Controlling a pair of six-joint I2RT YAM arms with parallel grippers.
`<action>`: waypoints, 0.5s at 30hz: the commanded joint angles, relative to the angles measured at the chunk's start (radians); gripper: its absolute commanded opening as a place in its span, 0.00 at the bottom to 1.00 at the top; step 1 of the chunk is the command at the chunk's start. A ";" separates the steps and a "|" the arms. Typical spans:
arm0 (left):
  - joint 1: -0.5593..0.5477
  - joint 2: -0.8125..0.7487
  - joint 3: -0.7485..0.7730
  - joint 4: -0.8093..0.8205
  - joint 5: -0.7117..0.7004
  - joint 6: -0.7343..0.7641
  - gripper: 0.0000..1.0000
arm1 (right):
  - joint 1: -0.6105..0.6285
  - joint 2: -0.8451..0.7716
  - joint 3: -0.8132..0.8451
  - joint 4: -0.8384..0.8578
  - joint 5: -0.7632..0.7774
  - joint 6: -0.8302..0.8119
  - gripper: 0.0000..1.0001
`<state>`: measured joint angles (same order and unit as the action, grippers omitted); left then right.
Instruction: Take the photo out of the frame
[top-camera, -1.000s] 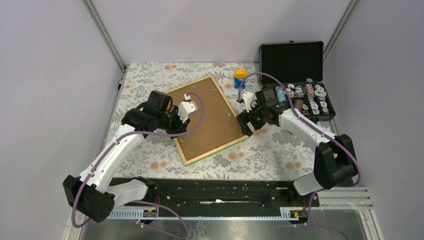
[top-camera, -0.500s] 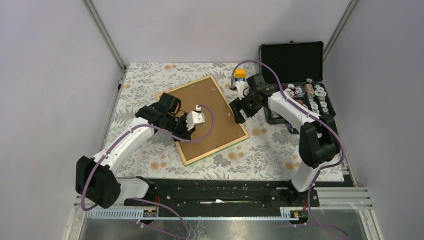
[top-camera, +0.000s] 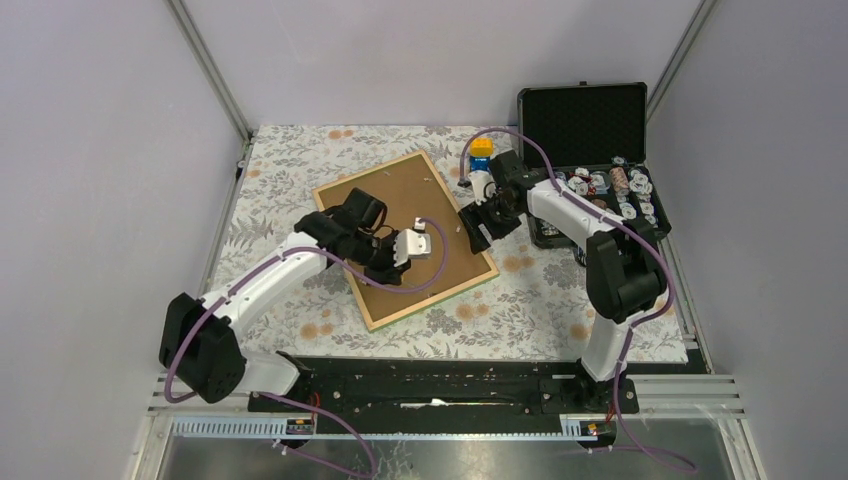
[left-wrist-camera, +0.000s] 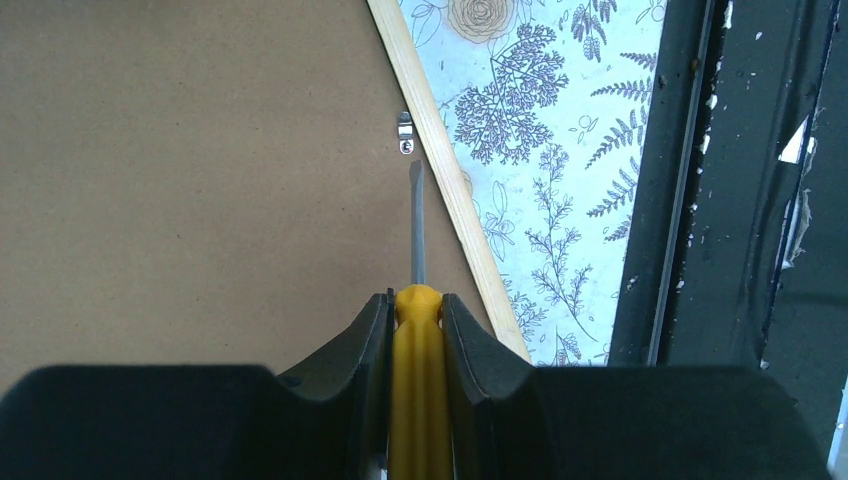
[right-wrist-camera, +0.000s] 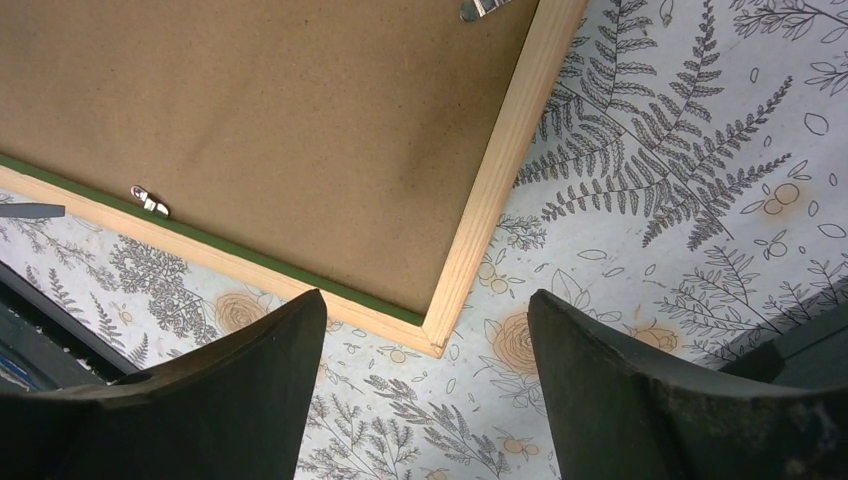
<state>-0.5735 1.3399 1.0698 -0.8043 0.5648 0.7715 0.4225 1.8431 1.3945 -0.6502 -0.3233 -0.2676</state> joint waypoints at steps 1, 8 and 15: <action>-0.005 0.025 0.052 0.033 0.012 0.004 0.00 | -0.010 0.024 0.007 -0.012 -0.001 0.007 0.80; -0.033 0.045 0.061 -0.004 -0.027 0.058 0.00 | -0.010 0.049 -0.028 0.022 0.027 0.035 0.73; -0.077 0.064 0.055 -0.019 -0.067 0.090 0.00 | -0.010 0.071 -0.079 0.050 0.013 0.052 0.68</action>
<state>-0.6312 1.3907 1.0878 -0.8230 0.5148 0.8223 0.4179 1.8957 1.3399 -0.6209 -0.3050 -0.2359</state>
